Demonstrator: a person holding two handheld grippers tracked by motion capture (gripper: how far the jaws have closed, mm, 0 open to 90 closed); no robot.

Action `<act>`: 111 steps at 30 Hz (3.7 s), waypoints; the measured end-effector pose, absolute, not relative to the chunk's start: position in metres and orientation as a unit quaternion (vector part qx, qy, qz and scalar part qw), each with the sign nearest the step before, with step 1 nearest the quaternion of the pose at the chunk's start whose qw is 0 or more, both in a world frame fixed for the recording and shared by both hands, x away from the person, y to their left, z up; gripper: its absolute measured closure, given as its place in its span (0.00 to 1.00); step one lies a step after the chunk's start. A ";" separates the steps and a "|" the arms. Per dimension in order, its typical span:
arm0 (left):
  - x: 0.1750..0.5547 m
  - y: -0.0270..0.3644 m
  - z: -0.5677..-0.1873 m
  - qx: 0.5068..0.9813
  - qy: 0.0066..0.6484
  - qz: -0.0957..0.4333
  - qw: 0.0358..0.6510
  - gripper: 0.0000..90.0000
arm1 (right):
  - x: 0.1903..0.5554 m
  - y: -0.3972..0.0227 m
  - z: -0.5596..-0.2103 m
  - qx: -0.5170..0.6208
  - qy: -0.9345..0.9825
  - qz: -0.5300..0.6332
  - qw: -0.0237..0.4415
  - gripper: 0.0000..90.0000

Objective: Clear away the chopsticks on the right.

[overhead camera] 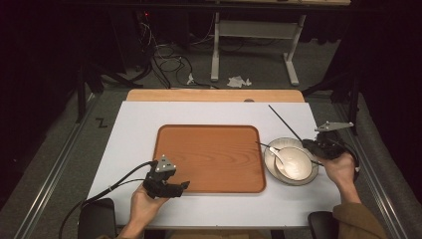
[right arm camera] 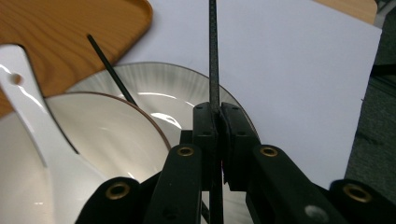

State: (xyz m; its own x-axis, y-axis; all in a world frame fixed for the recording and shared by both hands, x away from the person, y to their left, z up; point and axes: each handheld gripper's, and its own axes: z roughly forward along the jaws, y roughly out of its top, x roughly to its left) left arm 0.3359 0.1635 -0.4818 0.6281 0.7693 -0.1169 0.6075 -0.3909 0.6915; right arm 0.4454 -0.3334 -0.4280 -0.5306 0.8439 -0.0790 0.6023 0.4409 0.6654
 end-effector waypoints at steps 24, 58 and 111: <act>0.333 0.165 -0.480 0.825 0.416 0.115 0.366 0.35 | 0.396 -0.257 -0.391 0.345 0.856 0.318 0.215 0.96; 0.334 0.163 -0.482 0.828 0.415 0.106 0.361 0.35 | 0.398 -0.173 -0.470 0.322 0.906 0.221 0.164 0.95; 0.334 0.163 -0.482 0.829 0.414 0.106 0.360 0.36 | 0.387 -0.197 -0.443 0.314 0.882 0.300 0.184 0.72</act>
